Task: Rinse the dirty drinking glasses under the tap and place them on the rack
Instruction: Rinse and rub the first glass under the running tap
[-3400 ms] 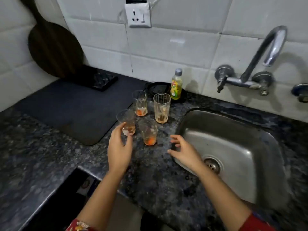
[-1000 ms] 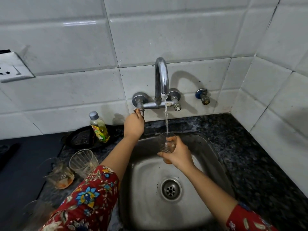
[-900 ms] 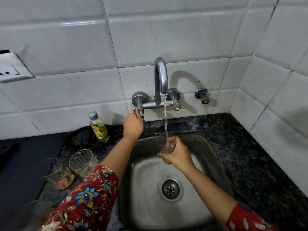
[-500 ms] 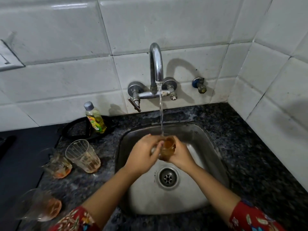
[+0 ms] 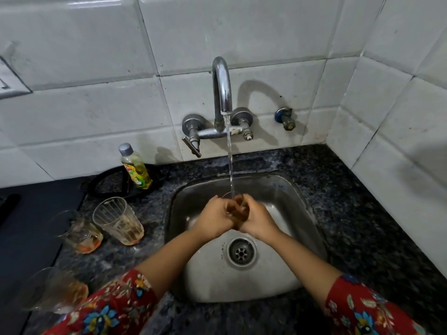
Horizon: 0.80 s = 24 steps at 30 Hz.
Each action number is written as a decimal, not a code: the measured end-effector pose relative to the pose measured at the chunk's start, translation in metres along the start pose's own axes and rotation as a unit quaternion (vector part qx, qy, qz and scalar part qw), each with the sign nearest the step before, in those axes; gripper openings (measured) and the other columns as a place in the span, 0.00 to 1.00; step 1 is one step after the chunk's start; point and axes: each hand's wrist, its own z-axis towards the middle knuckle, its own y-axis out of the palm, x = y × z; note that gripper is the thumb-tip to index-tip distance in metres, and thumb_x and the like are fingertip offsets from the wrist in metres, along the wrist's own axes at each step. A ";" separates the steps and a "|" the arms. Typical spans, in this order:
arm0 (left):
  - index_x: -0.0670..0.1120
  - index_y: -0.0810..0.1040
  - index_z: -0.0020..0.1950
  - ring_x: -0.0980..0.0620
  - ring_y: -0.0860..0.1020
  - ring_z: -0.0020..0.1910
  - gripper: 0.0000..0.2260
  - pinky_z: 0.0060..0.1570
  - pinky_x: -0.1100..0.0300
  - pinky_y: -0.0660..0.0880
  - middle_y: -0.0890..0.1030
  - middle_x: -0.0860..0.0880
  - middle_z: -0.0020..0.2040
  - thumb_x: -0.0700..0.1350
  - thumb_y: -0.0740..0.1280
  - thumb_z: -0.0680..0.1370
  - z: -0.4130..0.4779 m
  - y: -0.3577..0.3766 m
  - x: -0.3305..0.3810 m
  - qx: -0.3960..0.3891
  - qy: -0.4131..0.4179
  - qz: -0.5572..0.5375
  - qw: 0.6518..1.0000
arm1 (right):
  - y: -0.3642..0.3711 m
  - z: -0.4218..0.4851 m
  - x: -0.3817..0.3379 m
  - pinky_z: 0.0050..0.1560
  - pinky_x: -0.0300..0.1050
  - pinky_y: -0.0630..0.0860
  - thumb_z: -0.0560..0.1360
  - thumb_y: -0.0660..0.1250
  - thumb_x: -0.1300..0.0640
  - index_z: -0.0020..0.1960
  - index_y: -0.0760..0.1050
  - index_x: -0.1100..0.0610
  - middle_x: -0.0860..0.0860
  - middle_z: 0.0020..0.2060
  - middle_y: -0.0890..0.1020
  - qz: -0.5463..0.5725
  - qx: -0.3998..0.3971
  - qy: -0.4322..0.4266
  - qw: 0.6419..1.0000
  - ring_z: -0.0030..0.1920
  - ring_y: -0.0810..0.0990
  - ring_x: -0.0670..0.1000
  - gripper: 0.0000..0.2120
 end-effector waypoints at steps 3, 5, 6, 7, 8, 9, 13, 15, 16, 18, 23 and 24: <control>0.56 0.69 0.67 0.56 0.68 0.67 0.29 0.70 0.54 0.64 0.71 0.52 0.65 0.44 0.70 0.66 -0.020 0.009 -0.018 0.124 0.067 -0.056 0.988 | -0.001 0.000 -0.002 0.53 0.41 0.77 0.66 0.74 0.68 0.63 0.66 0.55 0.51 0.55 0.79 0.070 -0.039 -0.006 0.997 0.55 0.79 0.49 0.30; 0.57 0.54 0.76 0.54 0.56 0.75 0.44 0.73 0.58 0.60 0.56 0.54 0.75 0.46 0.72 0.63 -0.021 0.010 -0.025 0.108 0.019 -0.148 0.983 | 0.001 -0.003 0.000 0.55 0.35 0.76 0.67 0.72 0.70 0.66 0.63 0.56 0.51 0.58 0.76 0.088 -0.073 -0.015 0.993 0.57 0.77 0.46 0.32; 0.58 0.50 0.77 0.53 0.55 0.76 0.49 0.73 0.56 0.61 0.52 0.54 0.77 0.46 0.73 0.62 -0.019 0.007 -0.029 0.066 -0.011 -0.196 0.978 | 0.002 -0.005 0.000 0.55 0.34 0.75 0.68 0.71 0.70 0.67 0.62 0.55 0.50 0.59 0.76 0.099 -0.092 -0.016 0.991 0.57 0.77 0.44 0.33; 0.59 0.48 0.77 0.51 0.59 0.75 0.51 0.71 0.53 0.65 0.52 0.52 0.77 0.44 0.75 0.62 -0.018 0.003 -0.030 0.011 -0.042 -0.245 0.968 | 0.002 -0.007 0.003 0.54 0.34 0.76 0.69 0.70 0.71 0.68 0.60 0.54 0.49 0.59 0.75 0.111 -0.111 -0.012 0.987 0.57 0.77 0.43 0.34; 0.60 0.48 0.77 0.51 0.66 0.72 0.51 0.67 0.53 0.70 0.57 0.49 0.77 0.40 0.75 0.63 -0.017 -0.001 -0.033 -0.048 -0.069 -0.294 0.952 | 0.003 -0.008 0.005 0.53 0.34 0.77 0.70 0.69 0.71 0.69 0.58 0.54 0.48 0.59 0.75 0.123 -0.132 -0.005 0.984 0.56 0.77 0.42 0.34; 0.60 0.48 0.77 0.52 0.71 0.68 0.50 0.61 0.55 0.75 0.62 0.48 0.75 0.35 0.73 0.65 -0.018 -0.006 -0.033 -0.107 -0.087 -0.327 0.935 | 0.004 -0.010 0.006 0.53 0.35 0.77 0.71 0.68 0.71 0.71 0.56 0.54 0.47 0.59 0.75 0.134 -0.148 -0.003 0.980 0.56 0.78 0.41 0.35; 0.52 0.50 0.77 0.56 0.72 0.64 0.47 0.61 0.61 0.74 0.70 0.51 0.67 0.29 0.71 0.67 -0.012 -0.005 -0.033 -0.172 -0.098 -0.283 0.939 | 0.003 -0.010 0.001 0.66 0.42 0.70 0.76 0.65 0.64 0.72 0.49 0.50 0.49 0.65 0.71 0.182 -0.196 0.019 0.963 0.66 0.72 0.47 0.34; 0.51 0.59 0.73 0.55 0.74 0.64 0.43 0.65 0.61 0.70 0.74 0.50 0.63 0.27 0.73 0.65 -0.005 0.003 -0.034 -0.100 -0.070 -0.268 0.956 | 0.001 -0.009 -0.004 0.71 0.42 0.63 0.78 0.63 0.57 0.74 0.43 0.46 0.46 0.69 0.65 0.156 -0.215 0.019 0.964 0.71 0.63 0.47 0.35; 0.51 0.66 0.69 0.56 0.76 0.60 0.39 0.62 0.62 0.72 0.77 0.50 0.60 0.26 0.72 0.65 -0.002 0.007 -0.036 -0.071 -0.063 -0.265 0.960 | -0.001 -0.010 -0.004 0.73 0.44 0.58 0.78 0.63 0.54 0.74 0.40 0.44 0.46 0.72 0.60 0.108 -0.197 -0.003 0.974 0.73 0.58 0.47 0.37; 0.47 0.76 0.58 0.58 0.80 0.50 0.27 0.51 0.64 0.76 0.81 0.52 0.50 0.26 0.72 0.63 0.001 0.009 -0.038 -0.051 -0.063 -0.259 0.962 | -0.010 -0.011 -0.001 0.74 0.49 0.53 0.76 0.66 0.50 0.74 0.43 0.40 0.46 0.75 0.54 -0.042 -0.110 -0.102 0.988 0.74 0.53 0.46 0.38; 0.45 0.76 0.52 0.64 0.80 0.42 0.27 0.43 0.71 0.73 0.81 0.56 0.42 0.22 0.71 0.61 0.007 -0.001 -0.046 -0.086 -0.065 -0.256 0.961 | -0.043 0.011 0.004 0.70 0.56 0.54 0.68 0.65 0.66 0.61 0.76 0.51 0.47 0.64 0.77 -0.500 -0.087 -0.418 0.754 0.72 0.64 0.51 0.23; 0.44 0.75 0.54 0.64 0.80 0.43 0.27 0.43 0.72 0.73 0.80 0.56 0.43 0.22 0.71 0.61 0.008 -0.001 -0.047 -0.091 -0.068 -0.244 0.963 | -0.046 0.018 0.003 0.70 0.55 0.56 0.68 0.63 0.65 0.59 0.77 0.51 0.46 0.62 0.78 -0.539 -0.087 -0.465 0.697 0.70 0.68 0.51 0.22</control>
